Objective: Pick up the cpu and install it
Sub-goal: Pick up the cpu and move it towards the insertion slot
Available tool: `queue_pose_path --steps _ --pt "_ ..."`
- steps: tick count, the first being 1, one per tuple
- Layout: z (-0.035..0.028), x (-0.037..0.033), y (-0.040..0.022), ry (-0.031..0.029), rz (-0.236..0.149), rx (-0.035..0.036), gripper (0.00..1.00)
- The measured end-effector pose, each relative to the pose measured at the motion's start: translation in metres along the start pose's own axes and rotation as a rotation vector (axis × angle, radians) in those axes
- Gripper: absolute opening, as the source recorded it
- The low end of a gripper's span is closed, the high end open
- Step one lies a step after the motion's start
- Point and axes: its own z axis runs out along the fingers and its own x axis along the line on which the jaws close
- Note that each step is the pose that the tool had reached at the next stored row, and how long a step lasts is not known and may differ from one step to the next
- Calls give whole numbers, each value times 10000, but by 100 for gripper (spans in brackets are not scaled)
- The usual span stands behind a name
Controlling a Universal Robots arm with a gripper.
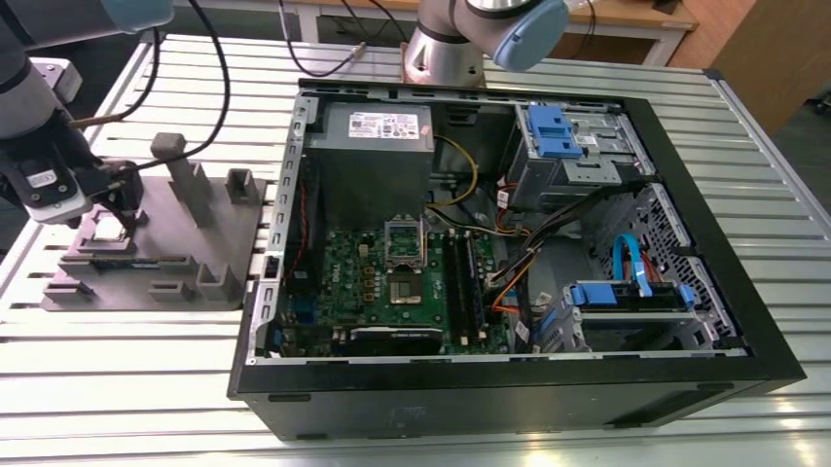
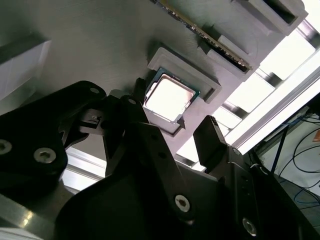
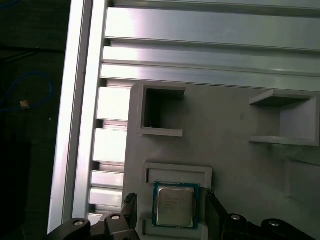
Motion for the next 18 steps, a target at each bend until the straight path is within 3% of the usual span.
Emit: queue_pose_path --steps 10,18 --pt "19 -3 -1 -3 49 8 65" --pt "77 -12 -4 -7 105 7 65"
